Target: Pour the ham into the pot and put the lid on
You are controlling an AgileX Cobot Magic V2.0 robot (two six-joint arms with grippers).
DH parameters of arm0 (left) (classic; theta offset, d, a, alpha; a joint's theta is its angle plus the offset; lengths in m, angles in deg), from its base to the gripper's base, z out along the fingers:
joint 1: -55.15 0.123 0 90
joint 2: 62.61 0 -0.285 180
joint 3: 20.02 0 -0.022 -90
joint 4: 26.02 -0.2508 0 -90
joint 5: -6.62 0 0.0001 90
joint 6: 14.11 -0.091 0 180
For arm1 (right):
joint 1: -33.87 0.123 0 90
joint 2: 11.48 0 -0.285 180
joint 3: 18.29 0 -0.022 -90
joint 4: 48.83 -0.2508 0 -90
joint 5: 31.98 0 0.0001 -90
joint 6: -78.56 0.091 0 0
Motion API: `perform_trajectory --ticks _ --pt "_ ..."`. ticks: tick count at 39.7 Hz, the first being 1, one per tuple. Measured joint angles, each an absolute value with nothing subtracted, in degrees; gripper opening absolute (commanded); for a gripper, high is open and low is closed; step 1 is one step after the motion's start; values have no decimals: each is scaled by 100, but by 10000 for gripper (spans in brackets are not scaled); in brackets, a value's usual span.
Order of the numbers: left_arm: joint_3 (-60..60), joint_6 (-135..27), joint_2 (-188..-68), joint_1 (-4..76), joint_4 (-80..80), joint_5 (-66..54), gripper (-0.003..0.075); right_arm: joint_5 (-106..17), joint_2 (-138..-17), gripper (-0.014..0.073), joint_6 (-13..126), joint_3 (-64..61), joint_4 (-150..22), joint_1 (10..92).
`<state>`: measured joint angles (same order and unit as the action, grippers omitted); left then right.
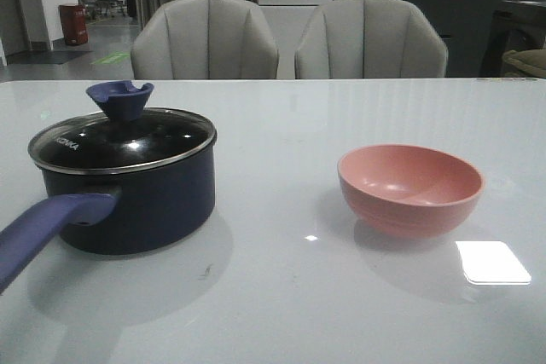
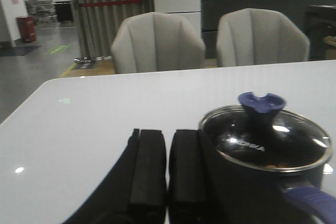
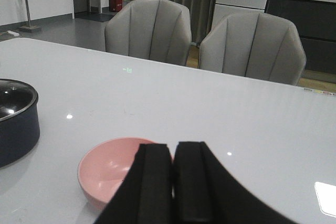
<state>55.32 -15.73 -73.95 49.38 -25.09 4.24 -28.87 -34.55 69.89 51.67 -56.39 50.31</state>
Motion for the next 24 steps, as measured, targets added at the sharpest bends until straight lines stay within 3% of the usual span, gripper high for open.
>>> perform_trajectory --ticks 9,24 --pt "5749 -1573 -7123 5767 -2205 693 113 -2887 -3455 149 6989 5167 -5639 5031" --pt "5749 -1573 -7016 5614 -2205 518 113 -2887 -3455 149 6989 5167 -5639 5031"
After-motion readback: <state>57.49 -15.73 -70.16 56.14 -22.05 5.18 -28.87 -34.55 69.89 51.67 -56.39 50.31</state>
